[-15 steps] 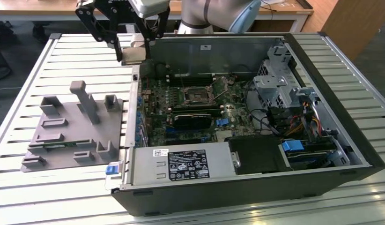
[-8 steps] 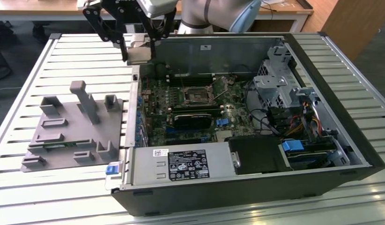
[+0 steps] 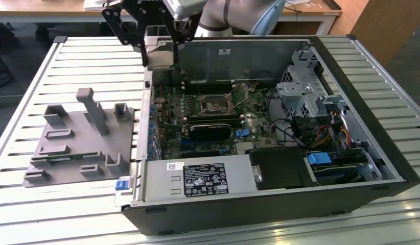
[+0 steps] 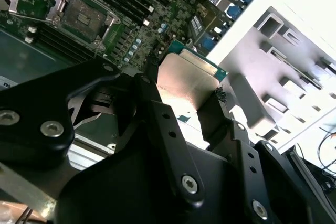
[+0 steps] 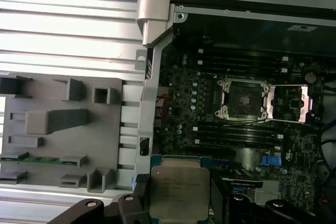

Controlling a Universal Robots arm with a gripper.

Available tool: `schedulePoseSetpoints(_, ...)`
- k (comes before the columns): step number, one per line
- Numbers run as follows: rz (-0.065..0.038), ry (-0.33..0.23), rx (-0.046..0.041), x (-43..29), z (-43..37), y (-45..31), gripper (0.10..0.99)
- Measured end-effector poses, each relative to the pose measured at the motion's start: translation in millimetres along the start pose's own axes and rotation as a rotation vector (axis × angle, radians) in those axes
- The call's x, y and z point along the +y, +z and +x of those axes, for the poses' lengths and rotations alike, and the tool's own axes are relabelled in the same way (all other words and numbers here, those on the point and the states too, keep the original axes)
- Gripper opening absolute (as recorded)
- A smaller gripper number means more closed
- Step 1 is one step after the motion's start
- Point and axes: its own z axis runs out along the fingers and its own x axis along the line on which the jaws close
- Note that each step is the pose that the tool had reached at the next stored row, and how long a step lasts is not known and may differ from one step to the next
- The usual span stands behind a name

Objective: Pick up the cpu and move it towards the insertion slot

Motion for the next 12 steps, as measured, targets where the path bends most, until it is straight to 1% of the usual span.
schedulePoseSetpoints(12,0.0,0.0,0.0,-1.0,-15.7,-0.1,0.549)
